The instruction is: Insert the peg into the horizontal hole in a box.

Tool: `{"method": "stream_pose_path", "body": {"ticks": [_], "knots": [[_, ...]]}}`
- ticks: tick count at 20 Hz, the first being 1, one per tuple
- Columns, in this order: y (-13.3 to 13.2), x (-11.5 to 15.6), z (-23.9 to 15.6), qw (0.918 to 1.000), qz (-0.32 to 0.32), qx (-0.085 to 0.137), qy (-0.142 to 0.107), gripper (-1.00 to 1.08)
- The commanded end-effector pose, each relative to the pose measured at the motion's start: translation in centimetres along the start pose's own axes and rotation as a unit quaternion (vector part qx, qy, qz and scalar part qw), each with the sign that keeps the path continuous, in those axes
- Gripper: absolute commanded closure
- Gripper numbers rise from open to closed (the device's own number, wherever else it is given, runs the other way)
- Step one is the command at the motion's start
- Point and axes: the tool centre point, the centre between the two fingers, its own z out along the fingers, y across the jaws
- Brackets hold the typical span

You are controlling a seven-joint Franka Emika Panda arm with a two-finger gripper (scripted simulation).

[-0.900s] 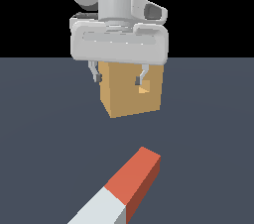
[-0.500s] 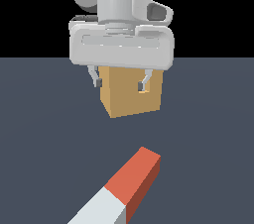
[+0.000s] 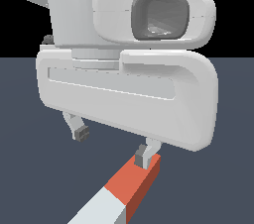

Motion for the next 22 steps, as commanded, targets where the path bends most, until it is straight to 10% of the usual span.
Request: {"method": "stream_pose_path", "body": {"ticks": [1,22], "knots": [[0.7,-3.1,1.1,0.999,0.044,-0.005,0.002,-0.92],[0.9,-6.8,6.7,0.9953,0.096,-0.008,0.005,-0.92]]}}
